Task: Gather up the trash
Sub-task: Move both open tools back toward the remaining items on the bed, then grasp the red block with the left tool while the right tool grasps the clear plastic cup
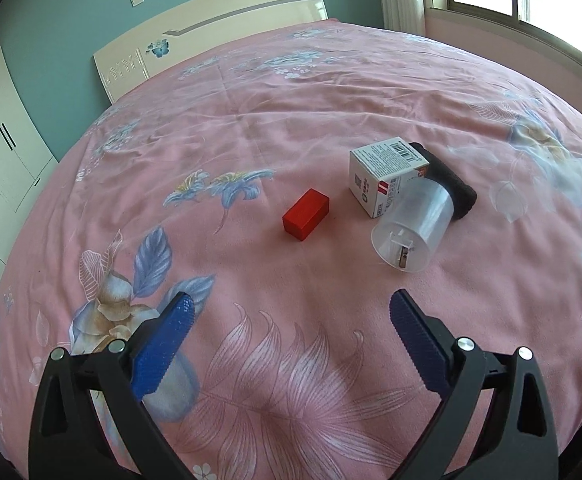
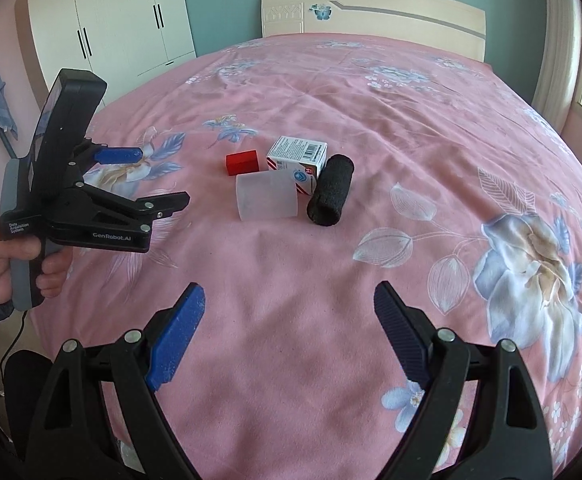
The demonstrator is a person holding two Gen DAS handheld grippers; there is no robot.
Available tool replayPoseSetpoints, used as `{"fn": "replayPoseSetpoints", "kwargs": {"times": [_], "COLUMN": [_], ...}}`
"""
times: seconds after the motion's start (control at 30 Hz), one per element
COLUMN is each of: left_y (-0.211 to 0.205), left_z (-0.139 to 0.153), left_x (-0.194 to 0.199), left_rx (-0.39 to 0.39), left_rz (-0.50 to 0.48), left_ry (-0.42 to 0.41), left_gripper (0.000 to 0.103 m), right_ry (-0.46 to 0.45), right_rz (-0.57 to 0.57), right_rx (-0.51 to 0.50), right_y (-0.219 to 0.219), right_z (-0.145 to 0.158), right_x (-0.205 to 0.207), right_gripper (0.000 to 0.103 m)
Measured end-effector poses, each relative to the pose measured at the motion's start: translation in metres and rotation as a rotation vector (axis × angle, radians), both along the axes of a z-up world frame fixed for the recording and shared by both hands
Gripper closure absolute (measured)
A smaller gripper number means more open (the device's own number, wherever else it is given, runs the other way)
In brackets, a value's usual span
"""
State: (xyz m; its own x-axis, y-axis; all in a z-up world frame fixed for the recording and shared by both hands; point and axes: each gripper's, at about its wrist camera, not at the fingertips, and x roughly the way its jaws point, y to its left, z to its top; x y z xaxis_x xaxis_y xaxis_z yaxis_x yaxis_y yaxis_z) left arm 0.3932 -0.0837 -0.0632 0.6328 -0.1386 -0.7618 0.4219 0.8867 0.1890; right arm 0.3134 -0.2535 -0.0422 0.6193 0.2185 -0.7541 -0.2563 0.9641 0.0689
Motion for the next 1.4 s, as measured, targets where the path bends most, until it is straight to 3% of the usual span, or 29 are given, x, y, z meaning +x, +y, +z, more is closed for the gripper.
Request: {"fn": "replayPoseSetpoints", "kwargs": {"times": [0.57, 0.8, 0.83, 0.97, 1.2, 1.27, 1.4], "left_y": [0.002, -0.012, -0.013, -0.016, -0.02, -0.021, -0.025], "left_z": [-0.02, -0.038, -0.039, -0.041, -0.042, -0.042, -0.043], "left_x": [0.081, 0.098, 0.1, 0.105, 0.105, 0.104, 0.102], "left_rx": [-0.018, 0.034, 0.027, 0.02, 0.012, 0.003, 0.002], "left_rz": [-0.082, -0.135, -0.14, -0.157, -0.187, -0.194, -0.207], "left_ry": [0.079, 0.121, 0.131, 0.15, 0.161, 0.168, 0.178], "left_gripper": [0.003, 0.004, 0.006, 0.034, 0.052, 0.065, 0.079], "right_ry": [0.05, 0.061, 0.062, 0.066, 0.068, 0.075, 0.072], "right_rz": [0.005, 0.005, 0.006, 0.017, 0.058, 0.064, 0.079], "right_rx": [-0.03, -0.042, -0.042, -0.046, -0.071, -0.067, -0.086], "right_y": [0.017, 0.019, 0.02, 0.024, 0.042, 0.046, 0.054], "right_z": [-0.019, -0.024, -0.025, -0.027, -0.03, -0.034, -0.037], "right_x": [0.067, 0.084, 0.086, 0.094, 0.107, 0.112, 0.118], "right_gripper": [0.018, 0.018, 0.018, 0.018, 0.018, 0.018, 0.022]}}
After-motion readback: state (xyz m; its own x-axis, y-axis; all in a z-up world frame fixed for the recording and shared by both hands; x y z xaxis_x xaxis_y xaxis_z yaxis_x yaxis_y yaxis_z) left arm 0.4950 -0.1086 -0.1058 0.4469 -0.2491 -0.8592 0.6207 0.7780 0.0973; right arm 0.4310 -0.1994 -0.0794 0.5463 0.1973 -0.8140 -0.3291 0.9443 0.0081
